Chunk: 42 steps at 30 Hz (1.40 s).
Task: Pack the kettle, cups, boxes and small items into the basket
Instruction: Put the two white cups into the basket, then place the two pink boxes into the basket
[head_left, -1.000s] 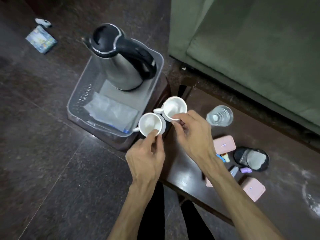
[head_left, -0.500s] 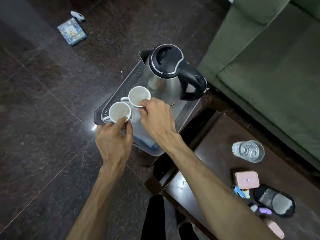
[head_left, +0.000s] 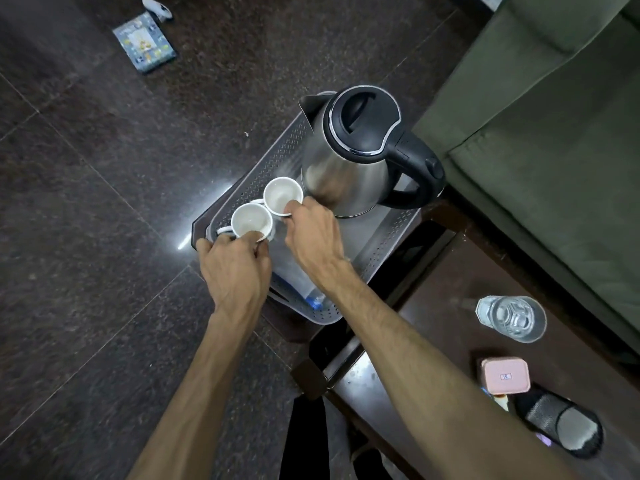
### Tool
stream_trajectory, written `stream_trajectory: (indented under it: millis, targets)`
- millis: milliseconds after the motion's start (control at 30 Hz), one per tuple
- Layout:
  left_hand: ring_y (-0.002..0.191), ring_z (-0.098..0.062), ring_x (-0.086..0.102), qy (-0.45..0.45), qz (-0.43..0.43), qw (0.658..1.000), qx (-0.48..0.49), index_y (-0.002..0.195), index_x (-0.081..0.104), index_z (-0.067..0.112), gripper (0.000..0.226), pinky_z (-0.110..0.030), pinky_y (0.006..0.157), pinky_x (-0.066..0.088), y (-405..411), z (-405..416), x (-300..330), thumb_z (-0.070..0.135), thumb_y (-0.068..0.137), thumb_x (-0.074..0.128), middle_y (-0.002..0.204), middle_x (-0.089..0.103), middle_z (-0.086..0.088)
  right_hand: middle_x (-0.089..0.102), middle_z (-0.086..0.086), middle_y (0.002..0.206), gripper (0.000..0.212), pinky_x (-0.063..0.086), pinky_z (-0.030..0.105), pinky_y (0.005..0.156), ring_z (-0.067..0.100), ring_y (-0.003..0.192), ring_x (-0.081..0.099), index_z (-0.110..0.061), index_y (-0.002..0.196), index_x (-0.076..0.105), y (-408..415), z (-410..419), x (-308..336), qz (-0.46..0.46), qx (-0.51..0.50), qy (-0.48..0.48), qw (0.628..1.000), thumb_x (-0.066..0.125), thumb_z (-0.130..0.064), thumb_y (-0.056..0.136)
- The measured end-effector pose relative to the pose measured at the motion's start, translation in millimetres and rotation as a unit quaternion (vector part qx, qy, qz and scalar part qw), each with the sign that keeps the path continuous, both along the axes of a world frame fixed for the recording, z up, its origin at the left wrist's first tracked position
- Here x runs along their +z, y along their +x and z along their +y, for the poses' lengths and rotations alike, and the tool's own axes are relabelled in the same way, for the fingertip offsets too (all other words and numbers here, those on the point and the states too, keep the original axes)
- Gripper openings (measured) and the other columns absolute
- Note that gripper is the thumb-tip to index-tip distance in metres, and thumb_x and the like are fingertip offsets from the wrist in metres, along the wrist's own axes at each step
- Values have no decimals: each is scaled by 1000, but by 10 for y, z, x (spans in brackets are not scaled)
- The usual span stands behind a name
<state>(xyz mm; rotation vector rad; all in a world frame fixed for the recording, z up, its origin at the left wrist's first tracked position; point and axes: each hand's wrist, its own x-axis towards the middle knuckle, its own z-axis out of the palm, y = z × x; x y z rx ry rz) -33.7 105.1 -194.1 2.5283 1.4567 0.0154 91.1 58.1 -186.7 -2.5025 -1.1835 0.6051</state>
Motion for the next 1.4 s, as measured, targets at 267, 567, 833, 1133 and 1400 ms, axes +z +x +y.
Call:
stream_trajectory:
  millis: [267, 567, 833, 1133, 1400]
  targets:
    - [72, -33, 67, 1, -81, 997, 3, 126, 68, 12, 39, -42, 84, 33, -37, -285, 190, 24, 90, 61, 74, 73, -11, 72, 14, 111, 48, 57, 44, 86, 37, 100, 69, -16, 145, 58, 17, -308, 144, 40, -23, 69, 997, 63, -15, 97]
    - [61, -26, 57, -10, -298, 949, -107, 90, 67, 10, 5, -34, 73, 31, 89, -1555, 244, 7, 86, 68, 71, 59, 2, 73, 1, 95, 13, 56, 36, 75, 22, 80, 69, -14, 98, 77, -24, -1524, 313, 18, -200, 202, 959, 69, -11, 88]
    - [67, -29, 63, -216, -143, 940, -221, 78, 57, 18, 19, -35, 70, 36, 287, -2991, 61, 14, 78, 75, 72, 65, 1, 74, 3, 96, 16, 57, 39, 75, 28, 80, 72, -18, 96, 80, -10, -3232, 142, 6, -374, 80, 924, 71, -11, 84]
    - [113, -30, 69, -421, 114, 895, -98, 117, 66, 24, 38, -35, 89, 51, 150, -4094, -453, 52, 92, 66, 111, 78, -3, 53, 10, 144, 57, 52, 45, 97, 39, 121, 62, -14, 143, 56, 444, -4289, -306, 46, -319, -206, 924, 67, -7, 88]
    - [106, -31, 70, -419, 75, 901, -86, 107, 64, 16, 18, -39, 86, 51, 154, -4318, -621, 32, 99, 61, 104, 78, -3, 64, 9, 122, 34, 53, 42, 92, 31, 124, 54, -18, 119, 74, 733, -4295, -456, 2, -213, -236, 948, 67, -5, 88]
